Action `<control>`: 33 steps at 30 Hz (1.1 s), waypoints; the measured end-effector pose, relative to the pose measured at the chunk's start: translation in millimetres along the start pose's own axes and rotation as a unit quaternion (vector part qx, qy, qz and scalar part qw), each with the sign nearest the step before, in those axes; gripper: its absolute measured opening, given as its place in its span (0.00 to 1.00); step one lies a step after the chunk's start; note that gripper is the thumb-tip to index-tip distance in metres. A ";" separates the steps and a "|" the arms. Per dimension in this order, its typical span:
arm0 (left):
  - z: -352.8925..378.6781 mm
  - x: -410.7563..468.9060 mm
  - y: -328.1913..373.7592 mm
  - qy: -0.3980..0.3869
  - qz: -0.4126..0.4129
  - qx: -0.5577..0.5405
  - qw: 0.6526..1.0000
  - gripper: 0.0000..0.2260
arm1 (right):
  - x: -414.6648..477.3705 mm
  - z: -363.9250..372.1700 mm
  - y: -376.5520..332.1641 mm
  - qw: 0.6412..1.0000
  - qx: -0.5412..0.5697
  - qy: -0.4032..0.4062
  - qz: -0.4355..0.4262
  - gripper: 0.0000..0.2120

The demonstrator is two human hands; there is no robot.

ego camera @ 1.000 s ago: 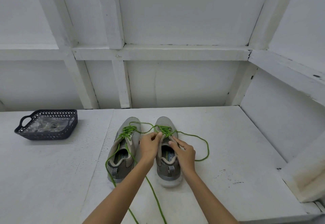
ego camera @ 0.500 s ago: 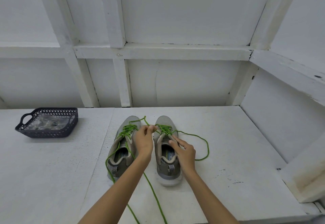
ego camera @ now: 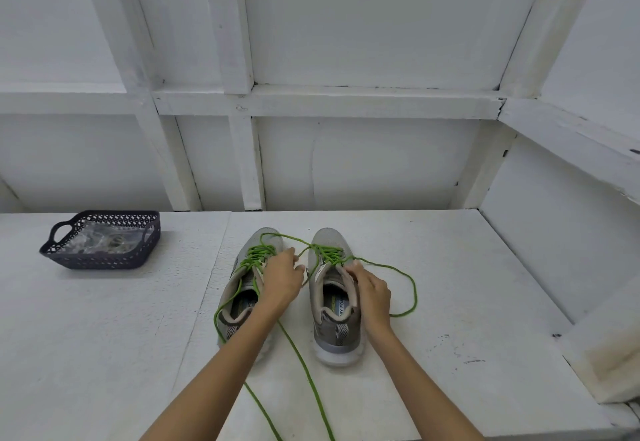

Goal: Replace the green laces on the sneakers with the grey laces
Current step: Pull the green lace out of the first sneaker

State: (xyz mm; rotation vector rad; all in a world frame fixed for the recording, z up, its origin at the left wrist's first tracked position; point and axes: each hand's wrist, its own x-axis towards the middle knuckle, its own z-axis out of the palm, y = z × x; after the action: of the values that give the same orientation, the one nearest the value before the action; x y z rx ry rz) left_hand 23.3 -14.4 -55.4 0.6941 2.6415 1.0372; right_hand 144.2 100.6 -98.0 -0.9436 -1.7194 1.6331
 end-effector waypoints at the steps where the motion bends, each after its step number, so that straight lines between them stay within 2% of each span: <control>1: 2.8 -2.4 0.1 -0.002 0.005 0.009 1.000 0.17 | 4.2 -0.7 -2.8 1.000 -0.012 -0.004 0.003 0.12; 6: 18.9 -24.2 11.2 -0.005 0.063 -0.072 0.995 0.17 | 32.2 -4.0 -14.9 0.989 -0.124 -0.078 -0.005 0.05; 10: 39.9 -29.3 3.3 -0.019 0.096 -0.070 0.993 0.09 | 46.4 -4.2 -24.8 0.981 -0.154 -0.120 -0.008 0.06; 15: 49.1 -30.4 -0.7 0.011 0.097 -0.074 0.992 0.17 | 55.0 -4.0 -34.6 0.967 -0.194 -0.161 -0.027 0.04; 18: 52.4 -27.6 -4.0 0.014 0.094 -0.061 0.994 0.15 | 60.0 -5.4 -38.7 0.954 -0.240 -0.177 -0.020 0.03; 24: 56.7 -25.9 -5.8 0.029 0.095 -0.042 0.994 0.12 | 68.3 4.1 -57.7 0.909 -0.354 -0.217 -0.030 0.04; 27: 56.5 -26.0 -5.7 0.028 0.097 -0.036 0.994 0.12 | 67.3 11.4 -64.8 0.869 -0.428 -0.248 -0.034 0.08; 30: 56.4 -25.5 -6.6 0.021 0.097 -0.033 0.995 0.14 | 63.6 15.2 -68.4 0.824 -0.506 -0.245 -0.067 0.06; 32: 55.4 -25.5 -7.0 0.021 0.097 -0.031 0.995 0.15 | 65.3 13.8 -66.5 0.825 -0.503 -0.243 -0.078 0.05; 33: 55.0 -25.9 -6.9 0.022 0.097 -0.031 0.995 0.15 | 67.8 11.8 -63.9 0.841 -0.476 -0.247 -0.069 0.06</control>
State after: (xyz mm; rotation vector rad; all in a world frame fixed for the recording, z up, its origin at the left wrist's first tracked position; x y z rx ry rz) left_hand 63.3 0.2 -99.3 0.9404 2.6055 1.1926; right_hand 88.9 148.8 -39.4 -0.7760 -2.9992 0.8894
